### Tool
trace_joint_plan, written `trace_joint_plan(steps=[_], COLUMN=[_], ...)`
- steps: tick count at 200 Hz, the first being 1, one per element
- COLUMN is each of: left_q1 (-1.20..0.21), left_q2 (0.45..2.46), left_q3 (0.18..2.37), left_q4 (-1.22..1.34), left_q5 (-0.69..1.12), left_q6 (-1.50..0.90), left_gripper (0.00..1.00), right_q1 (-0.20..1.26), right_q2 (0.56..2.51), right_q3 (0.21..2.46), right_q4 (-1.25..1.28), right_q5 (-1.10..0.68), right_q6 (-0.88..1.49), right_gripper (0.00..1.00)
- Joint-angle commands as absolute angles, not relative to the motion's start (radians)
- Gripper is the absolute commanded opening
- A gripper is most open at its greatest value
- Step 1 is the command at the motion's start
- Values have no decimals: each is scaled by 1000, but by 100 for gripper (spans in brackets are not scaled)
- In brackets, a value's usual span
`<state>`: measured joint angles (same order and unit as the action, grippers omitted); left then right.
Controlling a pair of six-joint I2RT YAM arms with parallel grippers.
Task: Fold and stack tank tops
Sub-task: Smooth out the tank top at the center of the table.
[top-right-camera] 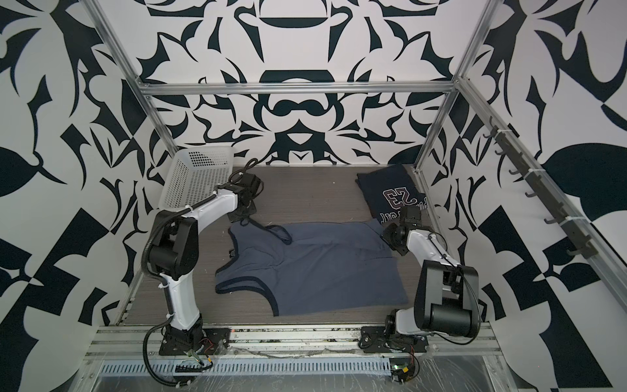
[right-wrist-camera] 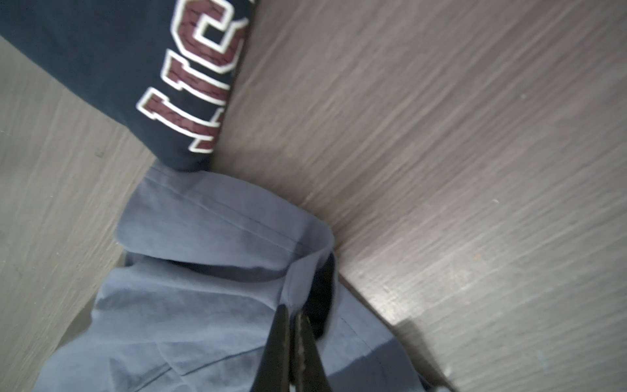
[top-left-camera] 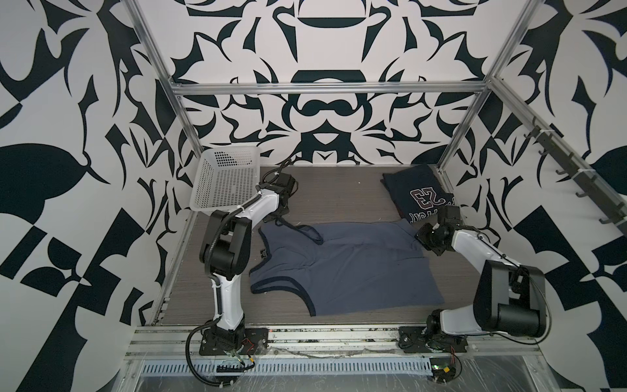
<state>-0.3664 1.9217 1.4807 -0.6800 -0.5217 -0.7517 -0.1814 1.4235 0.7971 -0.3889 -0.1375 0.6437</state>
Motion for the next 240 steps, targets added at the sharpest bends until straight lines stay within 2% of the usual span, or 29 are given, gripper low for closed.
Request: trace_joint_plan(steps=[1, 37, 93, 134, 160, 220, 240], left_q1=[-361, -362, -361, -361, -358, -350, -357], left_q2=[1851, 1769, 1637, 1652, 1696, 1614, 1570], left_q3=[1452, 1330, 1017, 917, 899, 923, 991], left_q4=[-637, -567, -409, -344, -350, -429, -494], left_q5=[-620, -652, -706, -708, -692, -707, -670], left_q6=[-750, -764, -863, -906, -946, -950, -893], left_gripper=[0, 0, 0, 3, 18, 31, 40], right_q1=[-177, -177, -179, -187, -187, -188, -187], right_q2=[1421, 1405, 1326, 1322, 1326, 1342, 1331], right_q3=[852, 859, 777, 756, 742, 767, 781], right_q4=[-412, -426, -449, -469, -473, -495, -501], right_q5=[-115, -103, -2, 43, 39, 31, 34], right_q6=[644, 643, 650, 649, 656, 638, 636], right_gripper=[0, 0, 0, 0, 0, 0, 0])
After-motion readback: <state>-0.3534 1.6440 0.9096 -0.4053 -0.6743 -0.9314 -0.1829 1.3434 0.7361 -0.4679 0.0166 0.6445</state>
